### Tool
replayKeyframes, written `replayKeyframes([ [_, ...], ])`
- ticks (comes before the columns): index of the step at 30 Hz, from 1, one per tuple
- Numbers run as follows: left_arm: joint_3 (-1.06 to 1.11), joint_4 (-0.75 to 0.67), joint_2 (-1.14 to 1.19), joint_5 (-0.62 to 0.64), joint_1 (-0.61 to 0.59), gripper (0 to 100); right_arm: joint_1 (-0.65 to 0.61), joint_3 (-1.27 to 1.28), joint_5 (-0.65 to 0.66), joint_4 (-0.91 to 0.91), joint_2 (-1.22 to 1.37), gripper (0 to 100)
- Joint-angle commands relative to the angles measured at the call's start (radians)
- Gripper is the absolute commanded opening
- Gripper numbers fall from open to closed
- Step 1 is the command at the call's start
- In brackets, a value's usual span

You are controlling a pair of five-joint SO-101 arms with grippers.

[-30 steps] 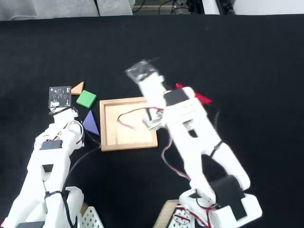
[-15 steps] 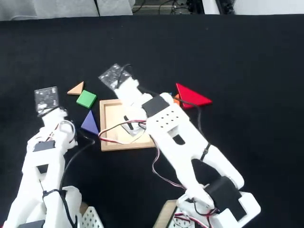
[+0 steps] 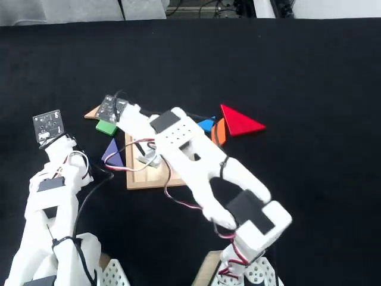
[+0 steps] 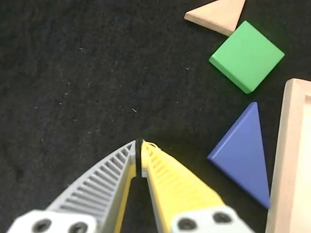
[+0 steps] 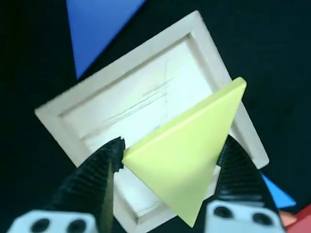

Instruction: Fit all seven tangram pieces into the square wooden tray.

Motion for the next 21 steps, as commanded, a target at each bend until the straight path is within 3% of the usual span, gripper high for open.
replayKeyframes([
  [1, -0.058, -0.018, 0.003, 0.006, -0.002, 3, 0.003, -0.074, 0.242, 0.041, 0.008, 20.5],
  [11, -0.067, -0.018, 0.003, 0.006, -0.007, 3, -0.023, -0.077, 0.457, 0.155, 0.007, 20.8],
  [14, -0.067, -0.018, 0.003, 0.006, -0.010, 3, -0.018, -0.087, 0.460, 0.163, 0.007, 20.5],
  [17, -0.067, -0.018, 0.003, 0.006, -0.010, 3, -0.006, -0.125, 0.318, 0.163, 0.007, 20.5],
  [19, -0.067, -0.018, 0.003, 0.006, -0.008, 3, -0.008, -0.170, 0.114, 0.160, 0.007, 20.4],
  [21, -0.067, -0.018, 0.003, 0.006, -0.008, 3, -0.003, -0.219, -0.172, 0.163, 0.007, 20.2],
])
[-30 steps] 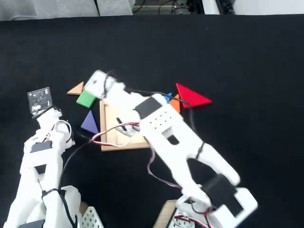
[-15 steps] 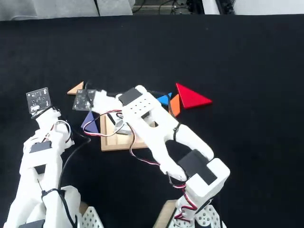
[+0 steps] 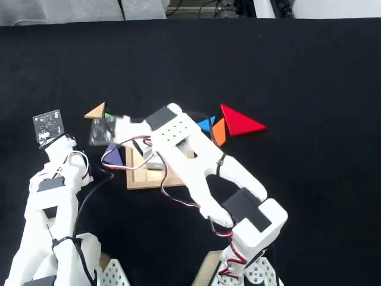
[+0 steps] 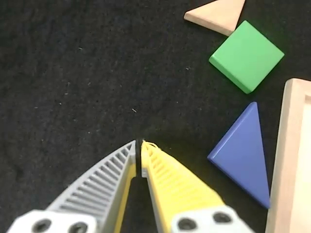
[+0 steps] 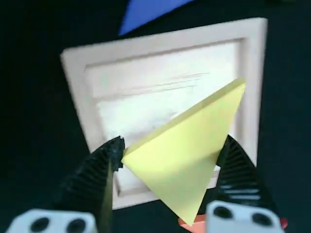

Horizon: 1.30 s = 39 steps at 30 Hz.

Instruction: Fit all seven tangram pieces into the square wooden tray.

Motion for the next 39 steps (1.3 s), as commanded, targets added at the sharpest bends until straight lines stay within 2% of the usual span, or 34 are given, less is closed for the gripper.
replayKeyframes([
  [1, -0.067, -0.018, 0.003, 0.006, -0.010, 3, 0.015, -0.147, -0.595, 0.012, -0.013, 18.8],
  [4, -0.067, -0.018, 0.003, 0.006, -0.012, 3, 0.058, -0.165, -1.003, 0.006, -0.007, 10.7],
  [6, -0.067, -0.018, 0.003, 0.006, -0.012, 3, 0.058, -0.173, -1.206, -0.012, -0.004, 6.7],
  [7, -0.067, -0.018, 0.003, 0.006, -0.012, 3, 0.058, -0.171, -1.264, -0.014, -0.004, 5.7],
  [17, -0.067, -0.018, 0.003, 0.006, -0.004, 3, 0.048, -0.119, -1.321, 0.014, -0.004, 6.4],
  [26, -0.067, -0.018, 0.003, 0.006, -0.002, 3, 0.052, -0.035, -1.679, -0.124, 0.033, 6.8],
  [29, -0.067, -0.018, 0.003, 0.006, -0.002, 3, 0.048, -0.039, -1.737, -0.124, 0.065, 7.4],
  [31, -0.067, -0.018, 0.003, 0.006, -0.002, 3, 0.051, -0.044, -1.768, -0.141, 0.084, 12.3],
  [36, -0.067, -0.018, 0.003, 0.006, -0.001, 3, 0.068, -0.050, -1.890, -0.163, 0.127, 36.0],
  [39, -0.067, -0.018, 0.003, 0.006, -0.001, 3, 0.048, -0.044, -1.895, -0.163, 0.128, 40.0],
])
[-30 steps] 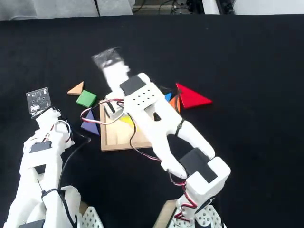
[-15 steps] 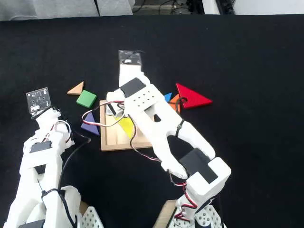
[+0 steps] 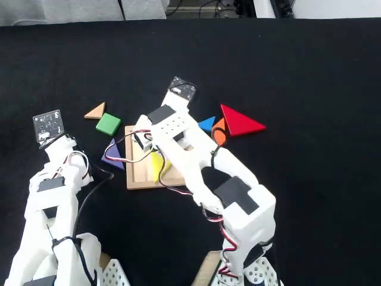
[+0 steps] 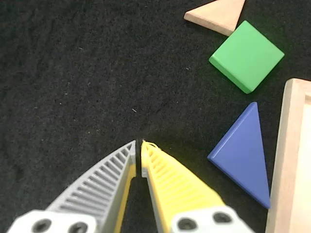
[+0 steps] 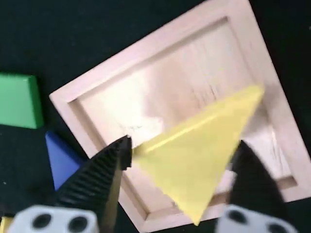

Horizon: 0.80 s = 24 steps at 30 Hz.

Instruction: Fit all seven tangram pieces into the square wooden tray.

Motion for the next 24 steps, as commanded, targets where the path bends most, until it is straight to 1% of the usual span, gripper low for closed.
replayKeyframes([
  [1, -0.067, -0.018, 0.003, 0.006, -0.001, 3, 0.005, -0.016, -0.023, -0.008, -0.019, 38.6],
  [4, -0.067, -0.018, 0.003, 0.006, -0.001, 3, 0.009, -0.061, 0.008, 0.058, -0.065, 30.6],
  [6, -0.067, -0.018, 0.003, 0.006, -0.001, 3, 0.032, -0.107, 0.077, 0.115, -0.107, 22.2],
  [7, -0.067, -0.018, 0.003, 0.006, -0.001, 3, 0.046, -0.131, 0.124, 0.132, -0.125, 16.9],
  [9, -0.067, -0.018, 0.003, 0.006, -0.001, 3, 0.089, -0.168, 0.261, 0.141, -0.147, 3.8],
  [10, -0.067, -0.018, 0.003, 0.006, -0.001, 3, 0.120, -0.174, 0.339, 0.138, -0.143, 0.4],
  [12, -0.067, -0.018, 0.003, 0.006, -0.001, 3, 0.167, -0.170, 0.506, 0.137, -0.125, 5.1],
  [13, -0.067, -0.018, 0.003, 0.006, -0.001, 3, 0.184, -0.170, 0.603, 0.135, -0.107, 5.3],
  [17, -0.067, -0.018, 0.003, 0.005, 0.018, 3, 0.215, -0.208, 1.068, 0.143, -0.007, 5.3],
  [18, -0.065, -0.018, 0.003, 0.005, 0.019, 3, 0.213, -0.217, 1.165, 0.143, 0.021, 5.3],
  [19, -0.065, -0.018, 0.003, 0.005, 0.021, 3, 0.210, -0.226, 1.229, 0.143, 0.047, 5.2],
  [20, -0.065, -0.018, 0.003, 0.005, 0.021, 3, 0.209, -0.236, 1.257, 0.143, 0.073, 4.4],
  [22, -0.065, -0.018, 0.003, 0.005, 0.021, 3, 0.209, -0.259, 1.261, 0.141, 0.113, 0.9],
  [24, -0.065, -0.018, 0.003, 0.005, 0.021, 3, 0.213, -0.282, 1.266, 0.158, 0.142, 1.5],
])
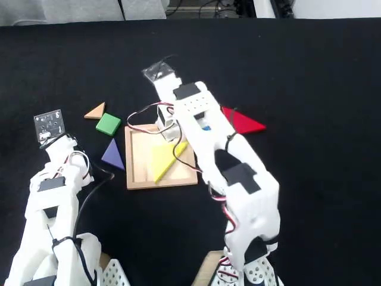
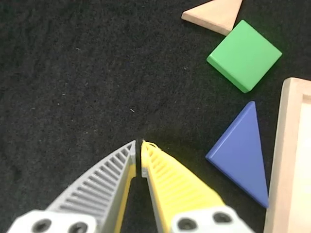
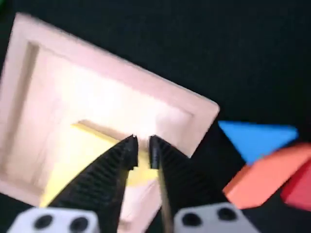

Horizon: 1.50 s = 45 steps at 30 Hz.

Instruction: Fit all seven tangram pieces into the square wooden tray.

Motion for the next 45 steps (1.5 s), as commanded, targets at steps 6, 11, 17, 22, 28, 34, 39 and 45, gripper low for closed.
replayKeyframes([
  [6, -0.067, -0.018, 0.003, 0.005, 0.016, 3, 0.017, -0.143, 0.061, 0.152, 0.076, 1.1],
  [11, -0.067, -0.018, 0.003, 0.005, 0.016, 3, 0.020, -0.176, 0.064, 0.301, 0.067, 1.1],
  [17, -0.067, -0.018, 0.003, 0.005, 0.016, 3, -0.048, -0.163, 0.255, 0.423, 0.071, 1.1],
  [22, -0.067, -0.018, 0.003, 0.005, 0.016, 3, -0.064, -0.188, 0.276, 0.439, 0.024, 1.1],
  [28, -0.067, -0.018, 0.003, 0.005, 0.016, 3, 0.075, -0.205, 0.273, 0.230, -0.022, 1.1],
  [34, -0.067, -0.018, 0.003, 0.005, 0.016, 3, 0.038, -0.160, 0.281, 0.199, 0.122, 1.1],
  [39, -0.067, -0.018, 0.003, 0.005, 0.016, 3, 0.034, -0.168, 0.281, 0.241, 0.174, 1.0],
  [45, -0.058, -0.049, 0.003, 0.003, 0.025, 3, -0.020, -0.165, 0.282, 0.358, 0.145, 1.0],
])
